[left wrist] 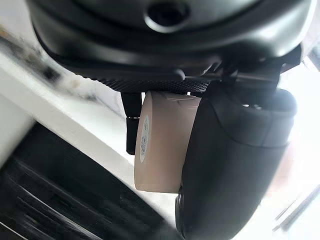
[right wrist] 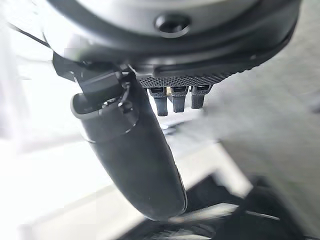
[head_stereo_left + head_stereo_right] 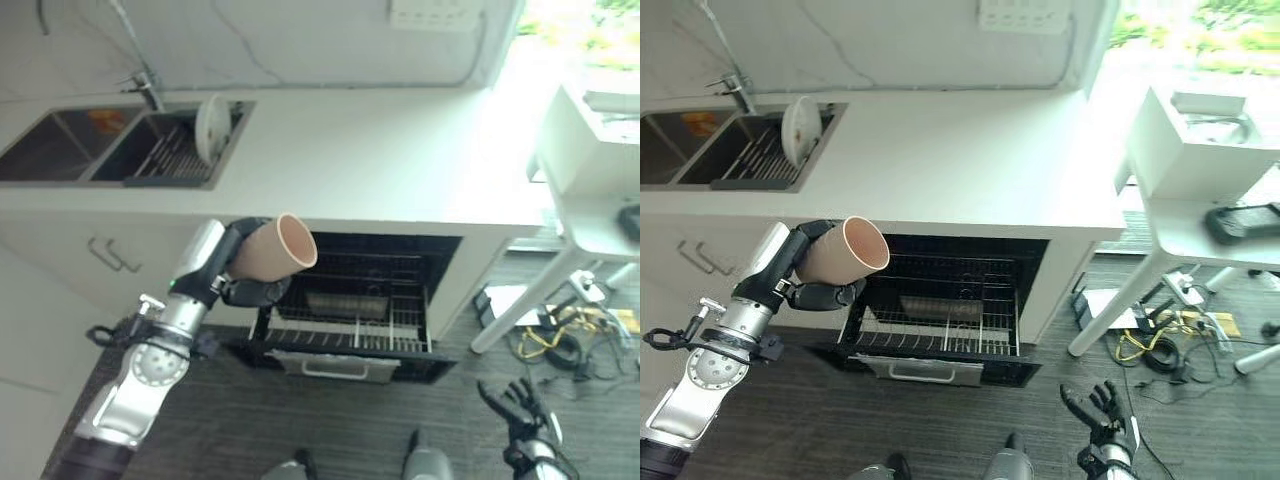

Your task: Place the dishes in the dishwasher.

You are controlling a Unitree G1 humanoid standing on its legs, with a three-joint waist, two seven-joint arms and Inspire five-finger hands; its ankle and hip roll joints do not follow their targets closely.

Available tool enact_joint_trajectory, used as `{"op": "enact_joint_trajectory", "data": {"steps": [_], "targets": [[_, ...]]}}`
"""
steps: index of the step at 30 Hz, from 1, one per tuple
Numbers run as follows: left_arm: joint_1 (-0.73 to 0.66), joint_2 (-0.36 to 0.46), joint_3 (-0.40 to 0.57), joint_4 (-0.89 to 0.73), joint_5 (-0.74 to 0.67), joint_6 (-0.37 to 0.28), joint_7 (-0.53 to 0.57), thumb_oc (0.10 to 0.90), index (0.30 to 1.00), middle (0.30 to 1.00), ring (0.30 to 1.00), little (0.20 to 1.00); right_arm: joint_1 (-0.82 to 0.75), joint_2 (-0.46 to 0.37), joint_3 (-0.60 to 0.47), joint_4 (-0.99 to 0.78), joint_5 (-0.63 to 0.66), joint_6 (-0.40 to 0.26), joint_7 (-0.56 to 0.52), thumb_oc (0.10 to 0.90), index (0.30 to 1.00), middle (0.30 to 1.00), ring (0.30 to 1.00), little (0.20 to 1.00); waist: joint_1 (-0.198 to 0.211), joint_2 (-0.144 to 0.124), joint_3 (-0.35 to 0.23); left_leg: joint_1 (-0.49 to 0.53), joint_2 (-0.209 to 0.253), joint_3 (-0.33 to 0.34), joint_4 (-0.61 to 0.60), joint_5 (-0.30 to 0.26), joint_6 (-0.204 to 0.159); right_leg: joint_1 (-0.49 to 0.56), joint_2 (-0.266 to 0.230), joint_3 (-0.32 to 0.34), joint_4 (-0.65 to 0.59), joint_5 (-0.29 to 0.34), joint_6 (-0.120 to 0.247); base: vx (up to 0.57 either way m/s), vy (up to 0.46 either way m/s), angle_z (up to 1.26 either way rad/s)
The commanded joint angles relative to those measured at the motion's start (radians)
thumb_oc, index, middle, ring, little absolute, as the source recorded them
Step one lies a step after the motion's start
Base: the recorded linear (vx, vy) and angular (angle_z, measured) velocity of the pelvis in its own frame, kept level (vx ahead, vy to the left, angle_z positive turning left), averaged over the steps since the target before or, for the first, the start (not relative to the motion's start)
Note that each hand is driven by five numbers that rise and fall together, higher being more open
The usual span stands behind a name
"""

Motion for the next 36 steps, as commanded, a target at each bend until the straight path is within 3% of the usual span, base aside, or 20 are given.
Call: {"op": "enact_joint_trajectory", "data": {"steps": [1,2,4,5,9,11,13,15,18,25,34,36], "targets": [[-0.098,-0.040,0.061,-0.045,-0.204,-0.161,-0.003,0.400,0.300,0.300,0.300,0.300,-0.022,-0.065,-0.055,-0.113,-0.077,-0.164,-0.065,0.800,0.900,0.900,0.900,0.900,-0.012,0.003,-0.008,0.037,0.001,0.001,0.026,-0.145,0.071,0.028,-0.056,-0.077,0.070,-0.084,0.097,-0.03,-0.004,-0.75],[-0.094,-0.098,0.049,-0.022,-0.285,-0.184,-0.017,0.400,0.300,0.300,0.300,0.300,-0.021,-0.062,-0.049,-0.233,-0.114,-0.168,-0.062,0.800,0.900,0.900,0.900,0.900,-0.024,-0.009,-0.006,0.053,-0.004,0.024,0.026,-0.149,0.079,0.023,-0.062,-0.076,0.070,-0.074,0.098,-0.01,0.009,-0.72],[-0.091,-0.119,0.048,-0.014,-0.323,-0.197,-0.020,0.400,0.300,0.300,0.300,0.300,-0.022,-0.061,-0.045,-0.279,-0.136,-0.168,-0.058,0.800,0.900,0.900,0.900,0.900,-0.027,-0.014,-0.006,0.059,-0.008,0.028,0.026,-0.151,0.083,0.022,-0.062,-0.073,0.070,-0.072,0.097,0.00,0.015,-0.62],[-0.088,-0.164,0.049,-0.003,-0.409,-0.236,-0.016,0.400,0.300,0.300,0.300,0.300,-0.028,-0.066,-0.029,-0.359,-0.214,-0.191,-0.061,0.800,0.900,0.900,0.900,0.900,-0.032,-0.021,-0.003,0.071,-0.017,0.028,0.026,-0.157,0.091,0.021,-0.062,-0.065,0.070,-0.067,0.095,0.01,0.015,-0.64],[-0.103,-0.243,0.050,0.039,-0.428,-0.276,0.040,0.400,0.300,0.300,0.300,0.300,-0.045,-0.100,0.004,-0.530,-0.261,-0.223,0.008,0.800,0.900,0.900,0.900,0.900,-0.047,-0.034,-0.004,0.095,-0.030,0.044,0.026,-0.164,0.101,0.022,-0.064,-0.056,0.070,-0.065,0.089,0.01,0.017,-0.70],[-0.132,-0.262,0.036,0.069,-0.399,-0.304,0.113,0.400,0.300,0.300,0.300,0.300,-0.061,-0.122,0.021,-0.622,-0.222,-0.230,0.101,0.800,0.900,0.900,0.900,0.900,-0.054,-0.037,-0.008,0.100,-0.031,0.053,0.026,-0.166,0.103,0.022,-0.062,-0.054,0.070,-0.069,0.085,0.00,0.009,-0.52],[-0.149,-0.282,0.024,0.082,-0.317,-0.313,0.219,0.400,0.300,0.300,0.300,0.300,-0.095,-0.147,0.057,-0.721,-0.135,-0.209,0.237,0.800,0.900,0.900,0.900,0.900,-0.051,-0.040,-0.012,0.105,-0.029,0.056,0.026,-0.166,0.097,0.027,-0.059,-0.054,0.070,-0.078,0.080,0.02,-0.023,-0.21],[-0.136,-0.297,0.014,0.065,-0.231,-0.313,0.293,0.400,0.300,0.300,0.300,0.300,-0.126,-0.170,0.106,-0.771,-0.096,-0.181,0.281,0.800,0.900,0.900,0.900,0.900,-0.037,-0.045,-0.012,0.106,-0.026,0.054,0.026,-0.160,0.087,0.031,-0.060,-0.060,0.070,-0.082,0.076,0.03,-0.065,-0.06],[-0.193,-0.300,-0.069,0.101,0.011,-0.309,0.534,0.400,0.300,0.300,0.300,0.300,-0.214,-0.169,0.234,-0.811,0.006,-0.083,0.365,0.800,0.900,0.900,0.900,0.900,-0.008,-0.046,-0.021,0.103,-0.011,0.046,0.026,-0.145,0.072,0.057,-0.057,-0.083,0.070,-0.099,0.064,0.04,-0.075,0.13],[-0.243,-0.300,-0.172,0.141,0.272,-0.284,0.697,0.400,0.300,0.300,0.300,0.300,-0.342,-0.148,0.386,-0.812,0.067,-0.025,0.345,0.800,0.900,0.900,0.900,0.900,0.068,-0.033,-0.032,0.062,-0.002,-0.034,0.026,-0.123,0.047,0.094,-0.035,-0.110,0.070,-0.136,0.045,0.04,-0.078,0.42],[-0.280,-0.294,-0.253,0.240,0.415,-0.253,0.825,0.400,0.300,0.300,0.300,0.300,-0.513,-0.067,0.519,-0.731,0.092,0.068,0.274,0.800,0.900,0.900,0.900,0.900,0.147,-0.013,-0.047,0.008,0.003,-0.149,0.026,-0.093,0.022,0.132,-0.004,-0.137,0.070,-0.174,0.012,0.05,-0.043,0.68],[-0.292,-0.297,-0.280,0.259,0.442,-0.254,0.852,0.400,0.300,0.300,0.300,0.300,-0.603,-0.024,0.570,-0.687,0.081,0.074,0.283,0.800,0.900,0.900,0.900,0.900,0.191,-0.010,-0.044,-0.006,-0.008,-0.198,0.026,-0.084,0.017,0.146,0.001,-0.152,0.070,-0.183,0.002,0.06,-0.030,0.61]]}}
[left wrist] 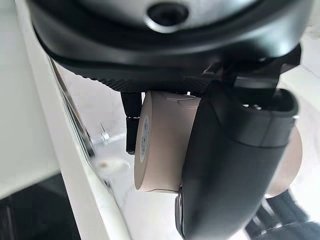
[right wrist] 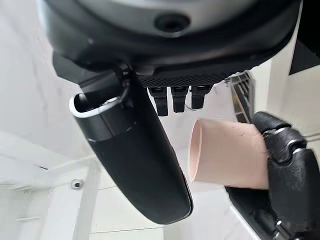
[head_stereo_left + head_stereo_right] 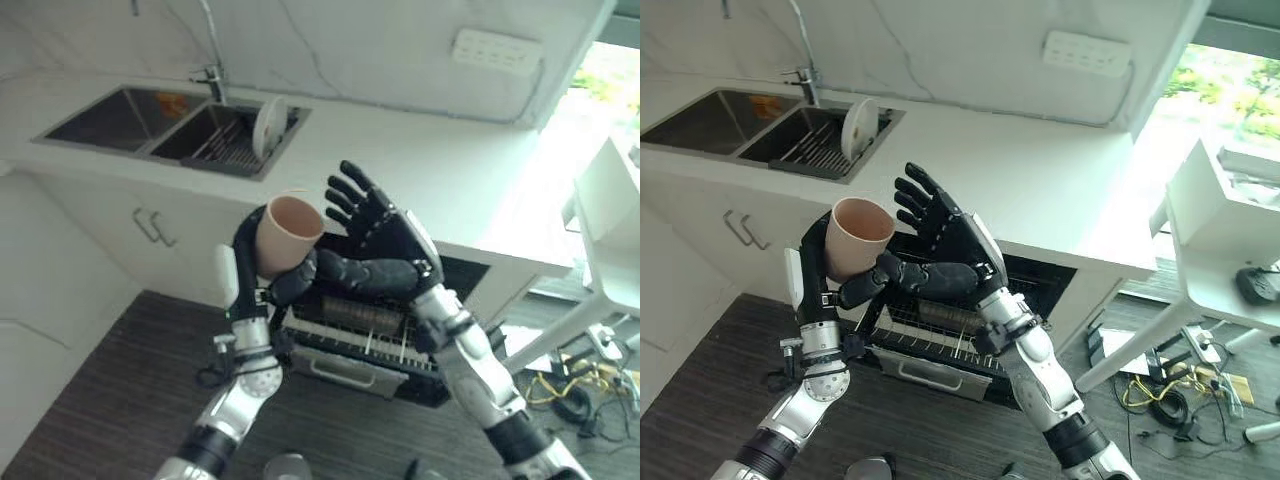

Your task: Place the dishes in the dishwasher.

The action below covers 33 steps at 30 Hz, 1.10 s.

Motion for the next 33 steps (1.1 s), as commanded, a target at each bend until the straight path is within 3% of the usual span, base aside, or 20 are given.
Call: {"op": "enact_joint_trajectory", "data": {"steps": [1,6,11,16,23,26,33], "targets": [[-0.153,0.031,-0.031,-0.056,0.061,-0.076,0.076,0.400,0.300,0.300,0.300,0.300,-0.130,0.060,0.001,-0.063,0.013,-0.042,0.002,0.800,0.900,0.900,0.900,0.900,0.013,-0.001,-0.024,0.042,-0.022,0.005,0.003,-0.087,0.046,0.063,0.017,0.034,0.043,-0.173,0.022,0.03,-0.004,0.60],[-0.151,0.017,-0.049,-0.035,0.072,-0.088,0.089,0.400,0.300,0.300,0.300,0.300,-0.202,0.097,0.033,-0.018,-0.005,0.037,-0.034,0.800,0.900,0.900,0.900,0.900,0.047,-0.001,-0.025,0.037,-0.032,-0.024,0.003,-0.082,0.044,0.073,0.018,0.023,0.043,-0.177,0.016,0.02,0.010,0.22],[-0.146,0.006,-0.067,-0.029,0.078,-0.085,0.100,0.400,0.300,0.300,0.300,0.300,-0.236,0.114,0.052,0.011,-0.011,0.040,-0.080,0.800,0.900,0.900,0.900,0.900,0.065,-0.001,-0.024,0.035,-0.032,-0.034,0.003,-0.080,0.044,0.081,0.015,0.015,0.043,-0.179,0.016,0.01,0.016,0.17],[-0.146,0.004,-0.084,-0.031,0.084,-0.080,0.094,0.400,0.300,0.300,0.300,0.300,-0.267,0.136,0.064,0.043,0.018,0.091,-0.087,0.800,0.900,0.900,0.900,0.900,0.079,0.000,-0.024,0.036,-0.037,-0.041,0.003,-0.081,0.047,0.087,0.009,0.008,0.043,-0.178,0.018,-0.01,0.009,0.07],[-0.162,0.008,-0.113,-0.028,0.105,-0.048,0.066,0.400,0.300,0.300,0.300,0.300,-0.295,0.149,0.104,0.092,-0.070,0.147,-0.068,0.800,0.900,0.900,0.900,0.900,0.083,0.003,-0.024,0.042,-0.042,-0.039,0.003,-0.082,0.050,0.095,0.007,0.010,0.043,-0.178,0.019,0.00,0.000,0.04],[-0.175,0.013,-0.128,-0.025,0.122,-0.030,0.078,0.400,0.300,0.300,0.300,0.300,-0.310,0.132,0.125,0.107,-0.163,0.123,-0.069,0.800,0.900,0.900,0.900,0.900,0.083,0.003,-0.022,0.044,-0.045,-0.040,0.003,-0.082,0.051,0.095,0.006,0.013,0.043,-0.176,0.021,0.00,0.000,0.00],[-0.186,0.002,-0.153,-0.030,0.093,-0.024,0.074,0.400,0.300,0.300,0.300,0.300,-0.334,0.142,0.149,0.110,-0.123,0.130,-0.059,0.800,0.900,0.900,0.900,0.900,0.090,0.000,-0.022,0.049,-0.054,-0.047,0.003,-0.086,0.054,0.101,0.005,0.019,0.043,-0.178,0.021,0.00,0.000,0.00]]}}
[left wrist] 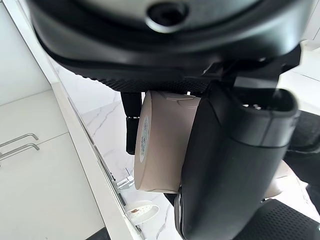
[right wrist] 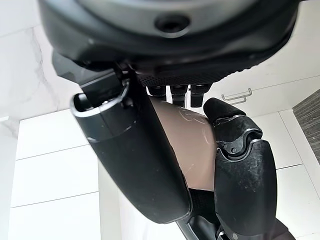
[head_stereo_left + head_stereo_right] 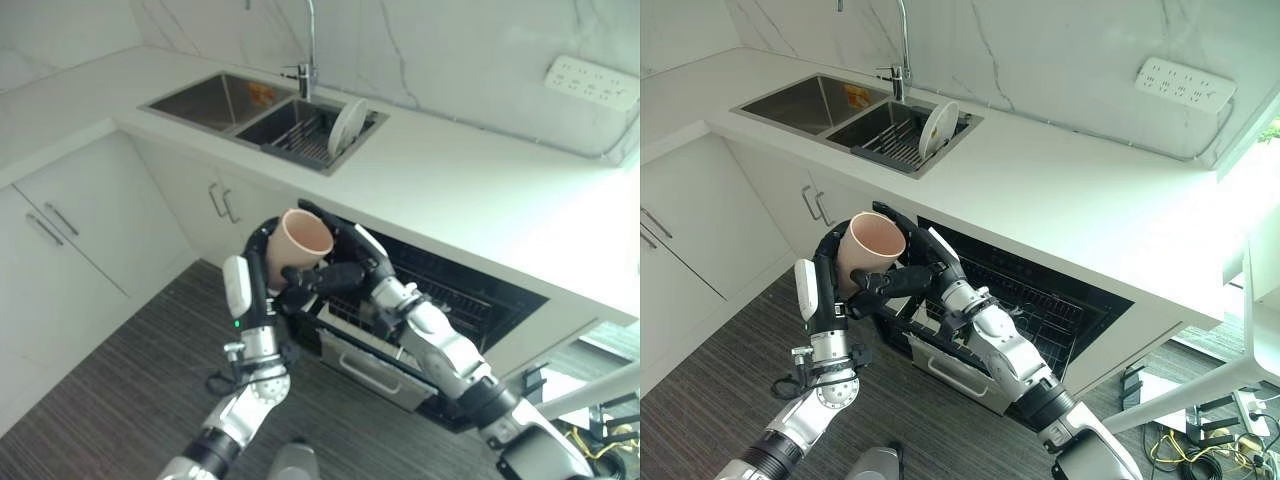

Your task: Place the dishes in the dishwasher.

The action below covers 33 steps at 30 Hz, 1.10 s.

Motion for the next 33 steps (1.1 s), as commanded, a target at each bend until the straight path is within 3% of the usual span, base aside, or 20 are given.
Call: {"op": "enact_joint_trajectory", "data": {"steps": [1,4,5,6,13,16,18,19,26,33], "targets": [[-0.182,0.000,-0.082,-0.083,0.062,-0.074,0.002,0.400,0.300,0.300,0.300,0.300,-0.175,0.082,0.036,-0.051,0.009,-0.062,0.051,0.800,0.900,0.900,0.900,0.900,0.022,-0.001,-0.023,0.069,-0.017,0.052,0.009,-0.118,0.045,0.060,0.022,0.050,0.014,-0.138,0.012,0.00,0.000,0.00],[-0.180,-0.005,-0.091,-0.080,0.048,-0.079,-0.001,0.400,0.300,0.300,0.300,0.300,-0.188,0.091,0.044,-0.060,0.027,-0.058,0.038,0.800,0.900,0.900,0.900,0.900,0.024,-0.001,-0.023,0.072,-0.018,0.054,0.009,-0.118,0.045,0.062,0.021,0.050,0.014,-0.137,0.011,0.00,0.000,0.00],[-0.180,-0.010,-0.097,-0.074,0.042,-0.084,-0.002,0.400,0.300,0.300,0.300,0.300,-0.201,0.098,0.046,-0.059,0.020,-0.068,0.031,0.533,0.500,0.500,0.500,0.500,0.026,0.000,-0.022,0.072,-0.017,0.055,0.009,-0.117,0.045,0.063,0.021,0.050,0.014,-0.136,0.012,0.00,0.000,0.00],[-0.180,-0.013,-0.100,-0.076,0.036,-0.084,-0.009,0.400,0.300,0.300,0.300,0.300,-0.207,0.103,0.046,-0.059,0.006,-0.077,0.019,0.400,0.300,0.300,0.300,0.300,0.027,0.000,-0.022,0.072,-0.018,0.055,0.009,-0.116,0.045,0.064,0.020,0.050,0.014,-0.136,0.011,0.00,0.000,0.00],[-0.177,-0.030,-0.139,-0.082,0.002,-0.075,-0.029,0.400,0.300,0.300,0.300,0.300,-0.226,0.130,0.057,-0.070,0.056,-0.101,-0.023,0.400,0.300,0.300,0.300,0.300,0.031,0.008,-0.016,0.072,-0.021,0.056,0.009,-0.115,0.048,0.066,0.020,0.048,0.014,-0.135,0.010,0.00,0.011,0.05],[-0.173,-0.032,-0.150,-0.073,-0.042,-0.105,-0.059,0.400,0.300,0.300,0.300,0.300,-0.223,0.134,0.053,-0.067,0.076,-0.133,-0.024,0.400,0.300,0.300,0.300,0.300,0.031,0.010,-0.014,0.071,-0.022,0.060,0.009,-0.115,0.049,0.068,0.019,0.048,0.014,-0.136,0.009,-0.01,0.007,0.03],[-0.168,-0.038,-0.164,-0.073,-0.116,-0.149,-0.155,0.733,0.799,0.799,0.799,0.799,-0.220,0.131,0.045,-0.081,0.080,-0.153,-0.031,0.400,0.300,0.300,0.300,0.300,0.028,0.012,-0.013,0.071,-0.021,0.063,0.009,-0.114,0.050,0.067,0.019,0.046,0.014,-0.134,0.009,0.00,0.000,0.00],[-0.167,-0.042,-0.172,-0.073,-0.137,-0.156,-0.180,0.800,0.900,0.900,0.900,0.900,-0.219,0.130,0.040,-0.087,0.082,-0.152,-0.034,0.400,0.300,0.300,0.300,0.300,0.026,0.014,-0.013,0.071,-0.021,0.064,0.009,-0.114,0.051,0.067,0.019,0.047,0.014,-0.134,0.009,0.00,0.000,0.00],[-0.153,-0.062,-0.200,-0.062,-0.239,-0.163,-0.263,0.800,0.900,0.900,0.900,0.900,-0.213,0.123,0.007,-0.107,0.090,-0.202,-0.108,0.400,0.300,0.300,0.300,0.300,0.011,0.023,-0.012,0.078,-0.019,0.073,0.009,-0.116,0.055,0.067,0.021,0.056,0.014,-0.133,0.008,0.00,0.000,0.00],[-0.121,-0.043,-0.186,-0.081,-0.297,-0.159,-0.340,0.800,0.900,0.900,0.900,0.900,-0.176,0.085,-0.081,-0.133,0.039,-0.291,-0.265,0.400,0.300,0.300,0.300,0.300,-0.005,0.035,-0.011,0.083,-0.018,0.084,0.009,-0.118,0.057,0.066,0.020,0.060,0.014,-0.131,0.008,0.00,0.000,0.00]]}}
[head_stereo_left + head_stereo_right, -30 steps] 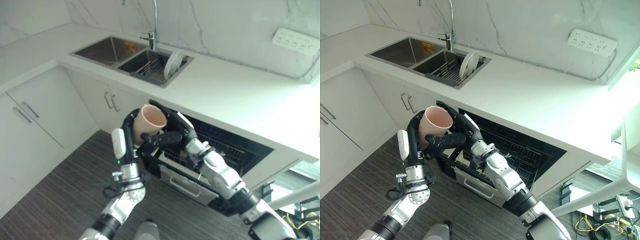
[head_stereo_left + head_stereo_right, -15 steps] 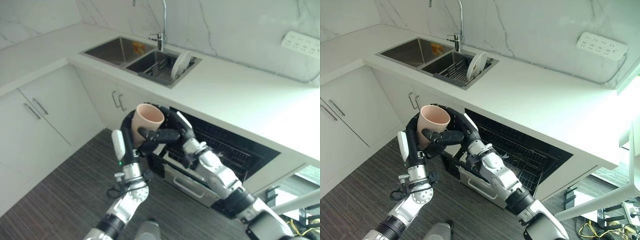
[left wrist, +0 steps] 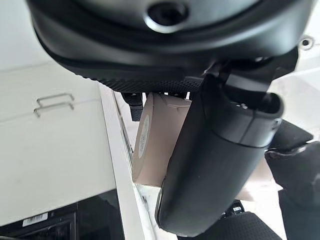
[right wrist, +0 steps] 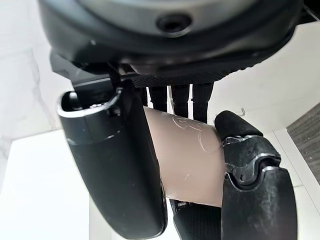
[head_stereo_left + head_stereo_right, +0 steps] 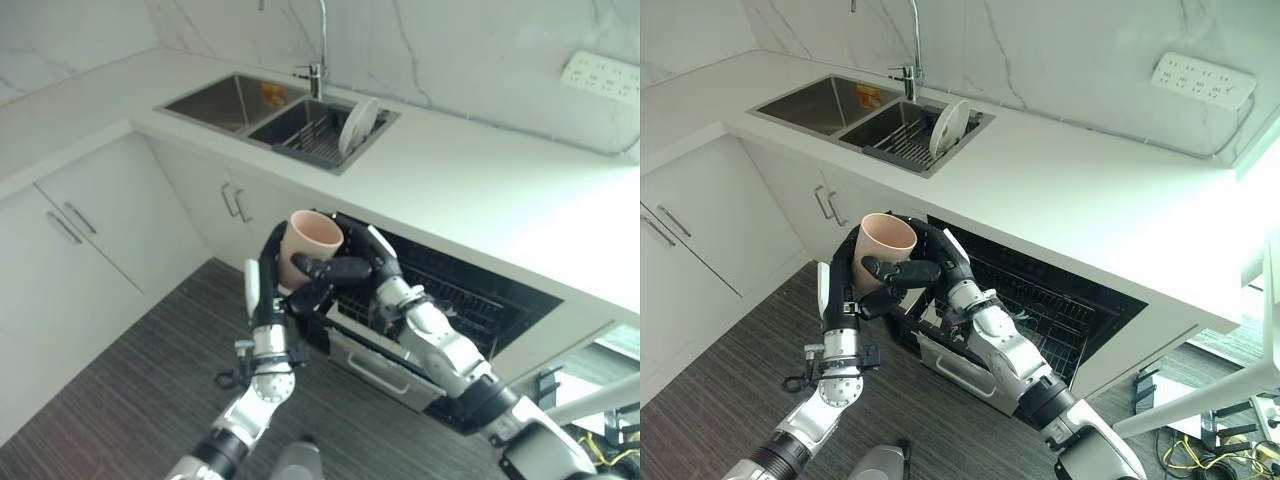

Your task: Place the dishes in the dishwasher.

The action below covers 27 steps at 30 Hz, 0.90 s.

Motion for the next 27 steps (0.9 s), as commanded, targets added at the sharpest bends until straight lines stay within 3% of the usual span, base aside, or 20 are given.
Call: {"op": "enact_joint_trajectory", "data": {"steps": [1,10,12,17,22,27], "targets": [[-0.104,-0.026,-0.130,-0.084,-0.014,-0.104,-0.109,0.800,0.900,0.900,0.900,0.900,-0.160,0.096,-0.124,-0.173,0.016,-0.265,-0.080,0.400,0.300,0.300,0.300,0.300,-0.004,0.011,-0.019,0.085,0.000,0.090,0.013,-0.123,0.041,0.057,0.031,0.054,0.016,-0.129,0.006,0.00,0.000,0.00],[0.000,0.059,-0.033,-0.144,-0.048,-0.136,-0.240,0.800,0.900,0.900,0.900,0.900,-0.010,-0.037,-0.282,-0.304,-0.042,-0.311,-0.098,0.400,0.300,0.300,0.300,0.300,-0.042,0.028,-0.006,0.085,0.005,0.115,0.013,-0.129,0.047,0.040,0.028,0.072,0.016,-0.121,0.014,-0.01,0.006,-0.01],[0.076,0.115,0.053,-0.174,-0.038,-0.127,-0.313,0.800,0.900,0.900,0.900,0.900,0.076,-0.085,-0.350,-0.339,-0.047,-0.304,-0.066,0.400,0.300,0.300,0.300,0.300,-0.051,0.033,-0.010,0.087,0.009,0.125,0.013,-0.132,0.047,0.036,0.026,0.077,0.016,-0.120,0.018,0.02,0.035,-0.17],[0.146,0.181,0.160,-0.180,0.035,-0.127,-0.366,0.800,0.900,0.900,0.900,0.900,0.202,-0.133,-0.412,-0.338,-0.031,-0.301,0.010,0.400,0.300,0.300,0.300,0.300,-0.067,0.037,-0.012,0.085,0.015,0.140,0.013,-0.134,0.048,0.026,0.022,0.080,0.016,-0.115,0.027,0.02,0.026,-0.08],[0.161,0.231,0.207,-0.167,0.143,-0.127,-0.394,0.800,0.900,0.900,0.900,0.900,0.284,-0.155,-0.430,-0.299,-0.041,-0.282,0.109,0.400,0.300,0.300,0.300,0.300,-0.086,0.039,-0.014,0.081,0.023,0.151,0.013,-0.133,0.046,0.013,0.020,0.088,0.016,-0.108,0.038,0.05,0.022,-0.01],[0.115,0.286,0.182,-0.130,0.206,-0.117,-0.480,0.800,0.900,0.900,0.900,0.900,0.298,-0.179,-0.419,-0.199,0.024,-0.208,0.208,0.400,0.300,0.300,0.300,0.300,-0.111,0.041,-0.003,0.064,0.024,0.157,0.013,-0.129,0.043,-0.016,0.012,0.101,0.016,-0.091,0.055,0.03,0.022,-0.07]]}}
